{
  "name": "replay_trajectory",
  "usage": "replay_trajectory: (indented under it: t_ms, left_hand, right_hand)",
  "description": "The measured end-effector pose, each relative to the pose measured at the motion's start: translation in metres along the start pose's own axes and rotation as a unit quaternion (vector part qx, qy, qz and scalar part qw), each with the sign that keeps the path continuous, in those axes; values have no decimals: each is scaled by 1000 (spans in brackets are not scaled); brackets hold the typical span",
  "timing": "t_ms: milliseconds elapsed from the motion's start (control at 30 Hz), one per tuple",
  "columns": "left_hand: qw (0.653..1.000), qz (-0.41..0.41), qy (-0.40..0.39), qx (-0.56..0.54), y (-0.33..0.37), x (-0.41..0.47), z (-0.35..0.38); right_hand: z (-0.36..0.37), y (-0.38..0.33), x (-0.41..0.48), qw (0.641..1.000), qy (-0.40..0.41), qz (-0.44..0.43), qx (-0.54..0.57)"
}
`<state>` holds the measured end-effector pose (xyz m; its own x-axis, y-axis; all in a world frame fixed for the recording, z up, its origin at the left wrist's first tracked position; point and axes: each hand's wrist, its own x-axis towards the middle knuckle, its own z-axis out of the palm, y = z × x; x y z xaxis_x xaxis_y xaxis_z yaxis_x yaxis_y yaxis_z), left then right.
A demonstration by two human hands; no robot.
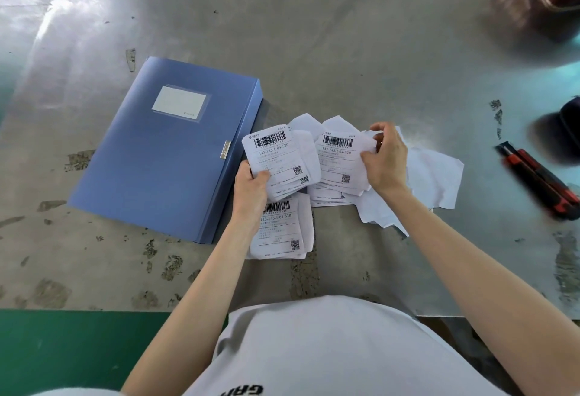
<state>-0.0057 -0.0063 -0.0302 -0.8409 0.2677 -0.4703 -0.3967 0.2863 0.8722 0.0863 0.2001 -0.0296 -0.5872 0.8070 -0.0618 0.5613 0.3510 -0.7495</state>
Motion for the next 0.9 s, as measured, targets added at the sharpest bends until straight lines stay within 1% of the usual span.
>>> replay_trajectory:
  t_ms: [100, 233, 300, 367, 533, 667, 733, 867, 900]
  left_hand:
    - [1000, 2, 0, -2, -1, 1, 1]
    - [1000, 4, 7, 0, 1, 3, 2]
    - [1000, 7, 11, -2, 2, 4, 2]
    - [1000, 10, 10, -2, 3, 4, 1]
    - [1000, 9, 9, 9, 5, 4, 3]
    - [1000, 15, 10, 17, 9, 1, 6]
    - [1000, 11, 6, 24, 10, 0, 7]
    - [1000, 7, -2, 28, 12, -2, 6]
    - [1000, 5, -5, 21, 12, -3, 7]
  right_hand:
    - [-5, 0, 2, 996, 14, 46, 69]
    - [-13, 0, 9, 981, 40, 117, 149]
    - [-18, -1, 12, 975, 54, 125, 176]
    - [-23, -2, 13, 965, 51, 131, 219]
    - [-32, -9, 14, 917, 38, 153, 367]
    - [-34, -15, 11, 896, 44, 140, 418]
    - [-33, -17, 9, 885, 59, 142, 440]
    - [-34, -19, 9, 844, 122, 168, 494]
    - [-34, -19, 9, 837, 123, 173, 504]
